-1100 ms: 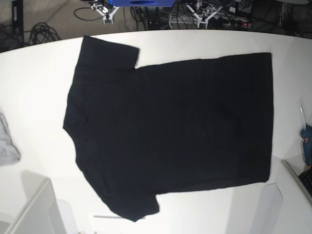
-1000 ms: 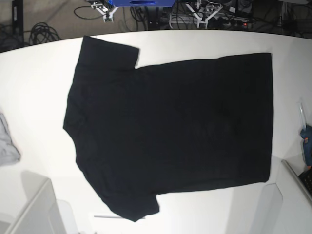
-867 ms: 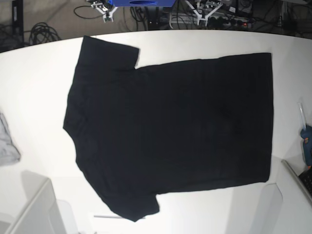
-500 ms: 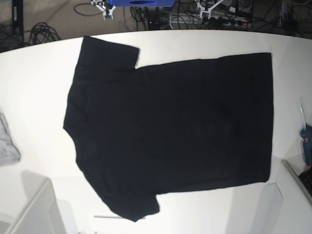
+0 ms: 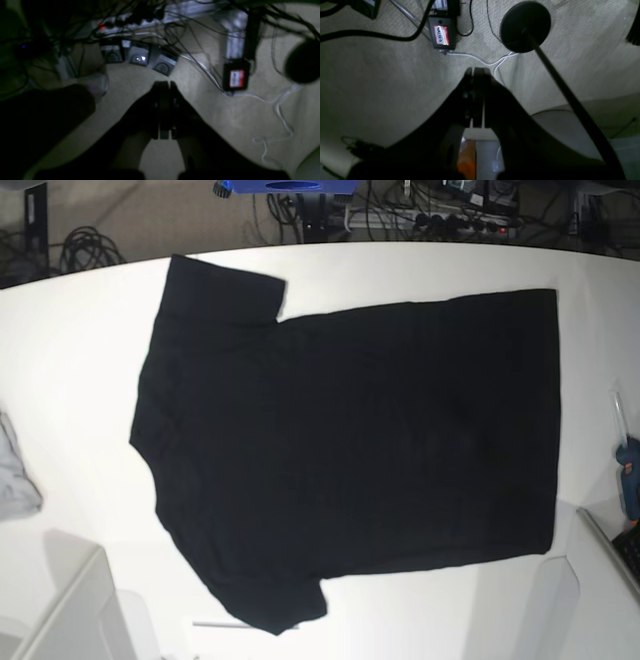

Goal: Fold the T-shirt properly

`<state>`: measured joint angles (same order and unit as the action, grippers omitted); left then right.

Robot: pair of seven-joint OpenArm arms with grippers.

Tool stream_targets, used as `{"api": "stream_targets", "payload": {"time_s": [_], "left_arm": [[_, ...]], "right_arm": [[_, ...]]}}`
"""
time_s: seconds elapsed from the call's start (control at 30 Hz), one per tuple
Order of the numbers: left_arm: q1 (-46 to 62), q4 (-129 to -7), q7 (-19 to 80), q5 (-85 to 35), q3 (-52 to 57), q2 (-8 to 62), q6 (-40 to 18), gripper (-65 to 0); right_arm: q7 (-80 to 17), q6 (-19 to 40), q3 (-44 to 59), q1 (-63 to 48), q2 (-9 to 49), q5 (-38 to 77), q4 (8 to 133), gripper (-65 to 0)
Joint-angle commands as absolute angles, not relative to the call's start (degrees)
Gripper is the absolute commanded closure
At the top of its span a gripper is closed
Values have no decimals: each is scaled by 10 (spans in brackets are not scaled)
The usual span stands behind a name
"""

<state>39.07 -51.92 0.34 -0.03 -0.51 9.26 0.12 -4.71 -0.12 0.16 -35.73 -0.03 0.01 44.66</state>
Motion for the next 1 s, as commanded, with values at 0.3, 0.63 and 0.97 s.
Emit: {"api": "stream_targets", "payload": {"time_s": [0.3, 0.63, 0.97], "left_arm": [[537, -754, 0, 0, 1, 138, 3, 0], [649, -967, 2, -1, 53, 157, 4, 0], [672, -1109, 2, -148, 156, 159, 3, 0]], "right_arm": [[-146, -3, 82, -502, -15, 0, 752, 0], [-216, -3, 120, -575, -26, 0, 995, 0], [-233, 0, 151, -553, -47, 0, 1149, 0]]}}
